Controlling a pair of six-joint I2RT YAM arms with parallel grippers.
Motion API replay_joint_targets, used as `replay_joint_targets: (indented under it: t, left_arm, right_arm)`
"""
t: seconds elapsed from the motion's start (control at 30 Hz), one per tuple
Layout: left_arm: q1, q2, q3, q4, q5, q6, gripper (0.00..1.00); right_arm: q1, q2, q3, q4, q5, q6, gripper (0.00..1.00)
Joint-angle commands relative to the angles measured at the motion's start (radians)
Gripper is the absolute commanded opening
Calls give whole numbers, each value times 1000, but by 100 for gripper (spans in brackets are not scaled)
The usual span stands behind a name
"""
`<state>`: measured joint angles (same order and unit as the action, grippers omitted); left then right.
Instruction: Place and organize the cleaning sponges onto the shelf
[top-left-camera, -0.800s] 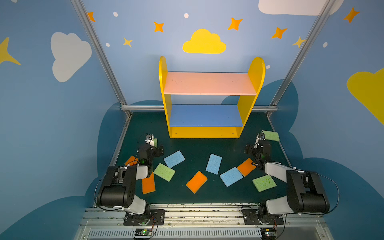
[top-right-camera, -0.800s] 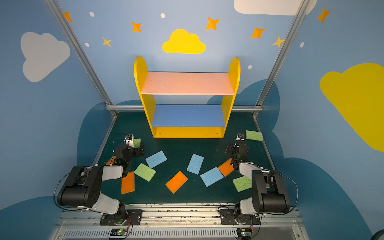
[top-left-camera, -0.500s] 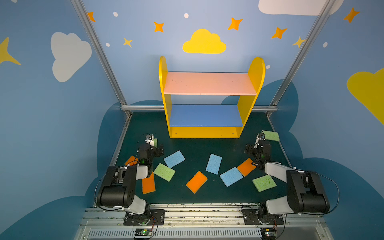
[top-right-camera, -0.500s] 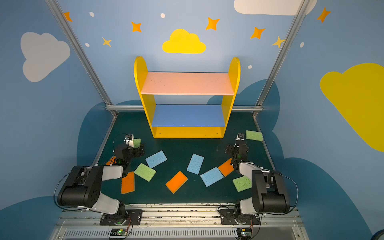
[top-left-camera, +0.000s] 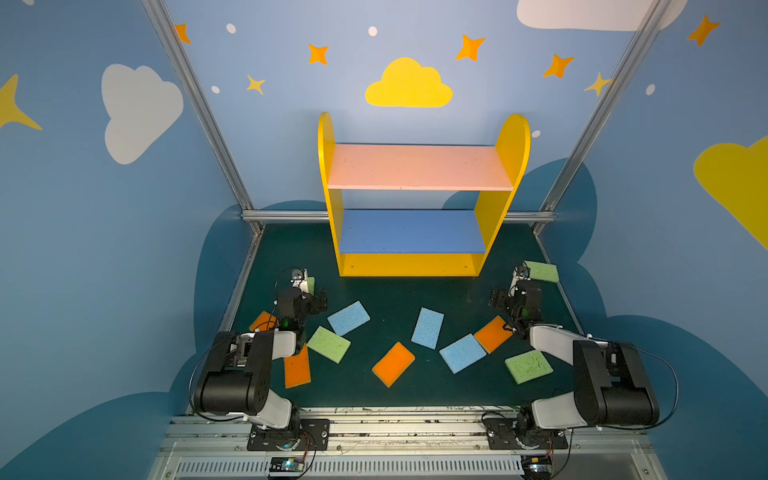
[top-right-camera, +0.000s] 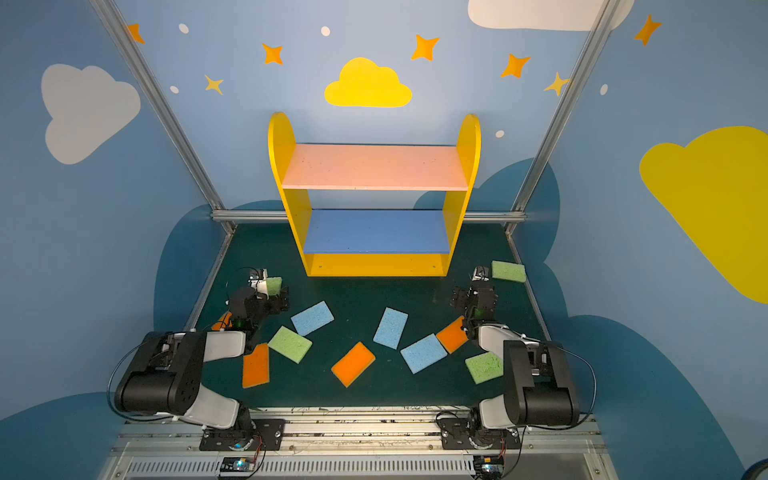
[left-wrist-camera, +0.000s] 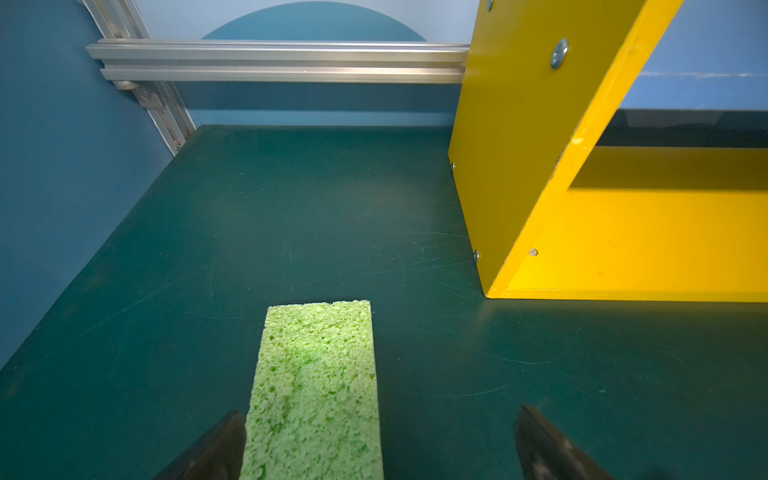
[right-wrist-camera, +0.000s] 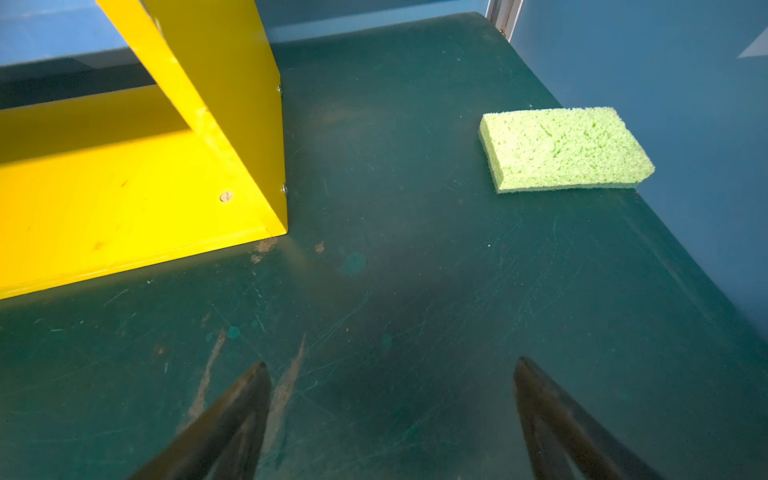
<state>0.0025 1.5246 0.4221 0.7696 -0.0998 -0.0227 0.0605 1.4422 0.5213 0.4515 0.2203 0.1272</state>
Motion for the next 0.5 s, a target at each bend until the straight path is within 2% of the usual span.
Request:
replay_joint_targets:
  t: [0.0, 0.47]
  left_arm:
    - [8, 0, -5, -9, 23, 3, 100]
    - [-5, 2, -5, -4, -3, 7, 100]
  right_arm:
    - [2, 1, -4, 2, 4, 7, 90]
    - [3, 1, -6, 2, 5, 6, 90]
